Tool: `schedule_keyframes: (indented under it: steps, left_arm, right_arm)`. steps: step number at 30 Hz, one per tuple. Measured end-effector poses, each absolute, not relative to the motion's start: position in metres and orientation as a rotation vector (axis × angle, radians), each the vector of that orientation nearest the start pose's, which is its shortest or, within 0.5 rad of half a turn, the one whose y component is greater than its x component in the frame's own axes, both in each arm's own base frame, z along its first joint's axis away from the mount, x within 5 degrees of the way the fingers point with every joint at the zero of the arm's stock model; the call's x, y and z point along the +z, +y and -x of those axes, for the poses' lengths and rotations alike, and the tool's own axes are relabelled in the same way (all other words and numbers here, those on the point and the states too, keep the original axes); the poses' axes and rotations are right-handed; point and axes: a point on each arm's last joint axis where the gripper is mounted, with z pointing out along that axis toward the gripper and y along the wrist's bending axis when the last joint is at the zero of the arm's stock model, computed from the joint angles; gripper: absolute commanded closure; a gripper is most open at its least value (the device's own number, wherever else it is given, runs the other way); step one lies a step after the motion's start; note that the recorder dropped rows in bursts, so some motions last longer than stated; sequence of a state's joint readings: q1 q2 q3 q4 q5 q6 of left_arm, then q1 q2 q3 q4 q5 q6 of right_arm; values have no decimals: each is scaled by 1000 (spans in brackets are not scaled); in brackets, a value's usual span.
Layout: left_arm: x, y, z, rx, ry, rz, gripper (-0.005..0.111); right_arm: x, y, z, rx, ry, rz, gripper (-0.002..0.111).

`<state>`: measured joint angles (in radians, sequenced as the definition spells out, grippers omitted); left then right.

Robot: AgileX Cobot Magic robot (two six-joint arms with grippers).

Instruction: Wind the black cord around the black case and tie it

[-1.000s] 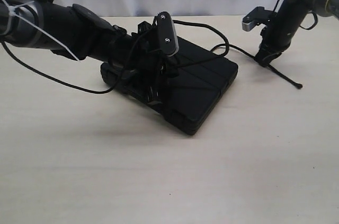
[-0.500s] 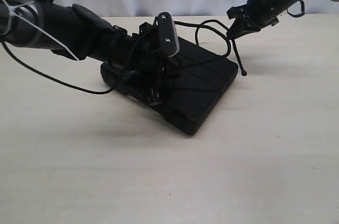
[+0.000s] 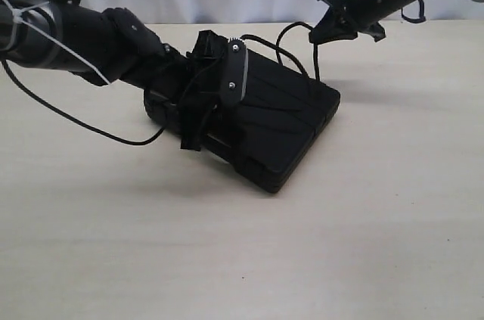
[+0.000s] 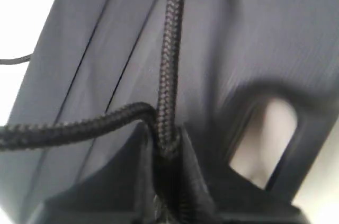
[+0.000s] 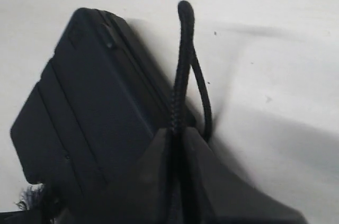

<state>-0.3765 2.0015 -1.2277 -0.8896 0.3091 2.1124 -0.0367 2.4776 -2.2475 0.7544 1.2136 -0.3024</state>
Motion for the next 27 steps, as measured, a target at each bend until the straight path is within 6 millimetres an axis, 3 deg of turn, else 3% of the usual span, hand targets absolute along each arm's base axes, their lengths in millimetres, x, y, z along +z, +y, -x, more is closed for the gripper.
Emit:
schedule_keyframes:
  steps: [6,16,27]
  left_arm:
    - [154,-183,-379,295,1422,-1970,107]
    - [159,-202,-376,547,1105,-2127,107]
    - [168,-202,-385,716,1004,-2067,107]
  right_arm:
    - [192,44,-524,1063,2593,44,104]
    - [193,45,-524,1076,2583,37,104]
    - [197,48,-524,1149,2556,36,104]
